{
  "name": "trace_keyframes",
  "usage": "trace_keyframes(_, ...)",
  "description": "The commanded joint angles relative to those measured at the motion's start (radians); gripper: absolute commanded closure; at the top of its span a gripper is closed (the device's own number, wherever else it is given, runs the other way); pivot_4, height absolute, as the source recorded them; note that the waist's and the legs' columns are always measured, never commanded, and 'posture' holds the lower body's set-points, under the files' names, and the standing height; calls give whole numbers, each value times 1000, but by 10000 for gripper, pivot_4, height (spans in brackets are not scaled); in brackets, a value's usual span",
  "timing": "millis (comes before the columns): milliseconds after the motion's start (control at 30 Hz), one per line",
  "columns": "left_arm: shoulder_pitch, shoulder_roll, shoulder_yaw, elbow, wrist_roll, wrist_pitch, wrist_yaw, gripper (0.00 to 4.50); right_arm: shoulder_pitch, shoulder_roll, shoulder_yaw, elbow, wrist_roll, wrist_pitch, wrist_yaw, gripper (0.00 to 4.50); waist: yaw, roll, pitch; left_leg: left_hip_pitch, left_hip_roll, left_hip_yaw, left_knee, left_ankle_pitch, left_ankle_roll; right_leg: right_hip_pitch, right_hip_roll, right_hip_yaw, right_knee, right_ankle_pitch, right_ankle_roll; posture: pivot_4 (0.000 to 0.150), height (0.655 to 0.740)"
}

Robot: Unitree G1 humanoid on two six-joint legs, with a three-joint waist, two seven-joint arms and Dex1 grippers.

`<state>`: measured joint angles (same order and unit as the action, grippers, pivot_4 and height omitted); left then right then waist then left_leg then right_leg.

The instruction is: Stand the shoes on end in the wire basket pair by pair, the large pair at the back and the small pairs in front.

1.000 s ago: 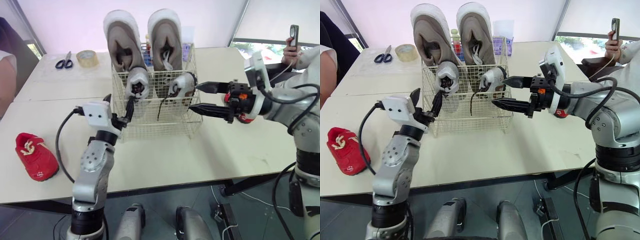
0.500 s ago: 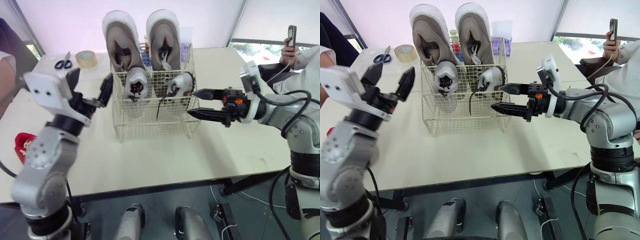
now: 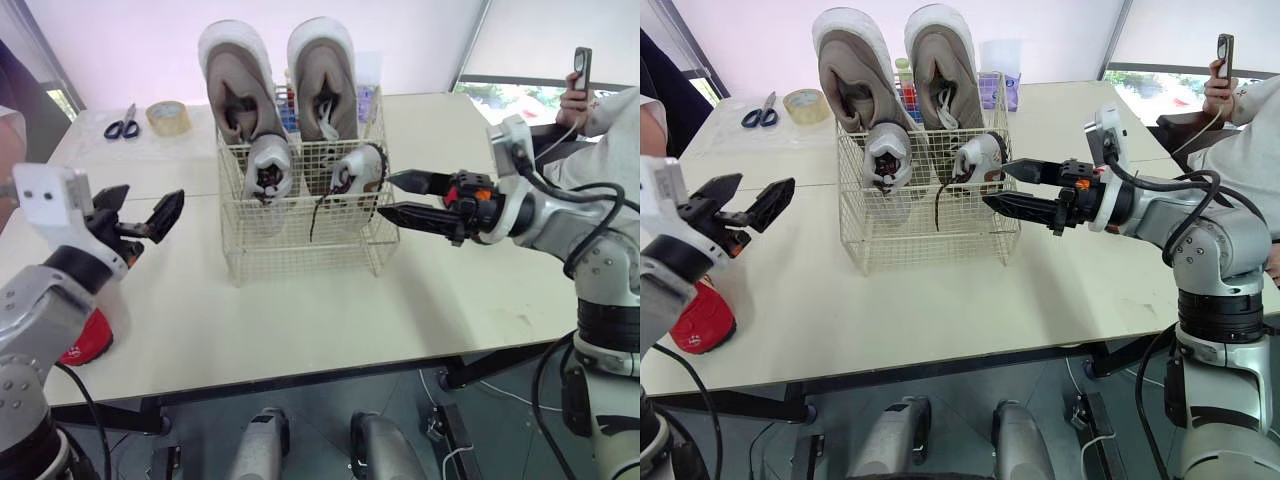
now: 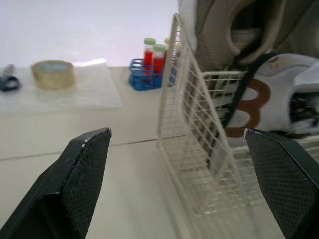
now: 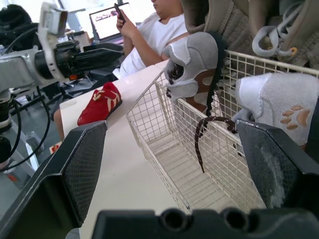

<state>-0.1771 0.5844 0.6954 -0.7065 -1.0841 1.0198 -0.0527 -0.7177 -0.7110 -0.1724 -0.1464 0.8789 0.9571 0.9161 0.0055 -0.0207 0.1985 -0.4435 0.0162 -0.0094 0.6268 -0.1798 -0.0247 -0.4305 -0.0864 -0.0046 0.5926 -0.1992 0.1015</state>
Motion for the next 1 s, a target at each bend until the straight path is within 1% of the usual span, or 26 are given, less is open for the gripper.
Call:
trace_keyframes(33, 71, 9, 67, -26, -148, -51, -23, 1122, 5, -10, -44, -58, 52, 22, -16, 0, -1, 0, 0, 0, 0, 1, 0, 0, 0, -1, -1, 0, 0, 0, 0, 1500, 7400)
trace_keyframes(167, 181, 24, 84, -41, -297, -93, -22, 1122, 22, -16, -73, -72, 89, 39, -34, 0, 0, 0, 0, 0, 1, 3, -1, 0, 0, -2, -3, 0, -1, 0, 0, 1500, 7400)
trace_keyframes(233, 241, 41, 66, -66, -379, -103, -27, 1122, 23, -28, -103, -62, 129, 63, -32, 0, -1, 0, 0, -1, 2, 4, -2, 0, 0, -2, -3, 0, -5, 1, -2, 1500, 7400)
trace_keyframes(333, 306, 78, 29, -104, -456, -130, -38, 1122, 38, -54, -116, -72, 145, 75, -22, 0, -1, 0, 0, -1, 8, 10, -5, 0, 0, -2, -2, -1, -15, 3, -5, 1500, 7400)
trace_keyframes(433, 325, 106, -21, -121, -496, -169, -34, 1122, 58, -78, -124, -84, 140, 72, -29, 0, -1, 1, 0, -1, 11, 16, -6, -1, 1, -3, -3, -1, -19, 4, -6, 1500, 7400)
trace_keyframes(500, 328, 120, -62, -126, -507, -189, -32, 1122, 84, -100, -133, -101, 144, 79, -27, 0, -2, 2, 0, -1, 15, 22, -11, -1, 2, -2, -2, -3, -27, 8, -11, 1500, 7400)
trace_keyframes(533, 325, 129, -86, -128, -512, -196, -38, 1122, 101, -113, -141, -111, 147, 83, -28, 0, -8, 3, 0, -1, 12, 19, -12, -1, 2, 2, -7, -13, -31, 8, -11, 1500, 7400)
trace_keyframes(600, 313, 151, -133, -124, -510, -203, -52, 1122, 128, -131, -156, -124, 147, 85, -42, 0, -24, 5, 0, -2, -4, -1, -12, -1, 3, 12, -36, -55, -25, 9, -9, 1500, 7400)
trace_keyframes(633, 297, 173, -165, -121, -498, -198, -71, 1122, 138, -134, -178, -114, 146, 99, -82, 0, -30, 5, 0, -2, -14, -16, -12, 1, 6, 16, -53, -80, -17, 9, -7, 1500, 7400)
trace_keyframes(667, 281, 197, -195, -121, -482, -191, -94, 1122, 157, -142, -195, -113, 133, 92, -102, 0, -24, 5, 0, -1, -26, -27, -11, 2, 7, 20, -69, -98, -8, 8, 2, 1500, 7400)
trace_keyframes(700, 264, 222, -226, -125, -460, -184, -119, 1122, 183, -151, -215, -114, 117, 82, -117, 0, -10, 5, -1, -1, -22, -23, -8, 1, 7, 11, -67, -91, -1, 4, 10, 1500, 7400)
trace_keyframes(733, 241, 245, -264, -125, -436, -177, -151, 1122, 219, -141, -248, -120, 70, 38, -164, 0, 5, 5, -1, -6, -23, -21, -9, 1, 7, 10, -64, -91, -1, 4, 10, 1500, 7400)
trace_keyframes(767, 226, 260, -291, -125, -421, -177, -170, 1122, 245, -135, -270, -125, 37, 2, -193, 0, 14, 5, -1, -11, -22, -19, -9, 2, 7, 3, -63, -91, 1, 5, 8, 1500, 7400)
trace_keyframes(800, 205, 266, -327, -126, -395, -181, -190, 1122, 276, -118, -301, -131, -1, -43, -237, 0, 22, 6, -1, -12, -21, -19, -10, 2, 7, 2, -62, -91, 2, 5, 6, 1500, 7400)
trace_keyframes(933, 150, 222, -458, -140, -344, -211, -219, 1122, 403, -70, -376, -130, -102, -184, -302, 0, 35, 8, -1, -11, -20, -15, -10, 2, 7, 1, -62, -91, 2, 4, 5, 1500, 7400)
trace_keyframes(1000, 142, 200, -502, -147, -328, -219, -226, 1122, 454, -45, -380, -115, -145, -233, -324, 0, 35, 8, -1, -11, -20, -12, -9, 2, 7, 2, -63, -90, 1, 4, 6, 1500, 7400)
